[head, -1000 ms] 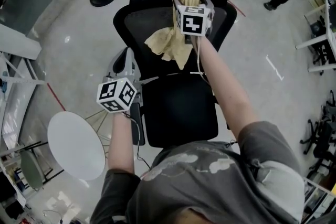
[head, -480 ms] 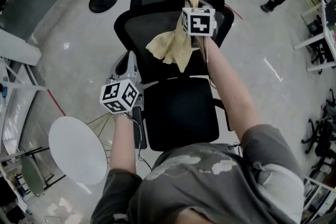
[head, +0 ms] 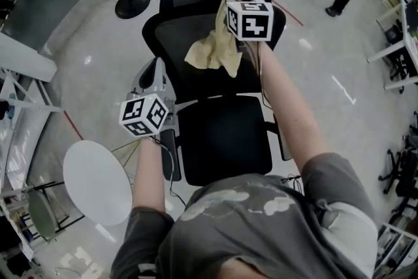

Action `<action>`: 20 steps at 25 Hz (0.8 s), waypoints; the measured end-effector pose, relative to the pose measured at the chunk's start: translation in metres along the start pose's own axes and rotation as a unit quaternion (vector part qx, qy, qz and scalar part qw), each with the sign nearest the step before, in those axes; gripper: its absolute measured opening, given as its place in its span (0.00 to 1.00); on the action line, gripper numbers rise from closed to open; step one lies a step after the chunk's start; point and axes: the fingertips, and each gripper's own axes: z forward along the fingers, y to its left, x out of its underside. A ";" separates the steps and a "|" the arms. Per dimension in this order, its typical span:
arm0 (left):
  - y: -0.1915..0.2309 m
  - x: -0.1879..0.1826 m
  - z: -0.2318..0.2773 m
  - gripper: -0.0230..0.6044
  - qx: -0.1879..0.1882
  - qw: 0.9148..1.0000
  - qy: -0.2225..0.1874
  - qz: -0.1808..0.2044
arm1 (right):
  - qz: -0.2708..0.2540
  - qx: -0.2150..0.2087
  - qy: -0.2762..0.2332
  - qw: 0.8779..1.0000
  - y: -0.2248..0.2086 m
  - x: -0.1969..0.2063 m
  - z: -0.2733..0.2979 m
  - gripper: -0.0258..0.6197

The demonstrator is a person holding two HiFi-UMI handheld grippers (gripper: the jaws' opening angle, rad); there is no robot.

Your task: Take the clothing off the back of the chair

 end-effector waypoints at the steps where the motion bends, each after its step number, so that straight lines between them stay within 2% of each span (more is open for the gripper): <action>1: -0.004 -0.004 -0.001 0.04 0.003 1.000 -0.004 0.001 | -0.005 -0.003 -0.006 1.000 0.000 -0.008 -0.003 0.13; 5: -0.016 -0.021 -0.005 0.04 0.009 1.000 -0.018 0.005 | -0.018 -0.007 -0.034 0.999 0.000 -0.042 -0.015 0.13; 11: -0.031 -0.055 -0.012 0.04 0.016 0.999 -0.046 0.021 | -0.032 -0.009 -0.107 0.994 0.002 -0.110 -0.048 0.13; 17: -0.056 -0.083 -0.030 0.04 0.028 0.996 -0.072 0.042 | -0.009 -0.006 -0.159 0.987 -0.006 -0.151 -0.096 0.13; 20: -0.070 -0.089 -0.040 0.04 0.031 0.995 -0.082 0.051 | -0.014 -0.014 -0.191 0.981 -0.005 -0.165 -0.121 0.13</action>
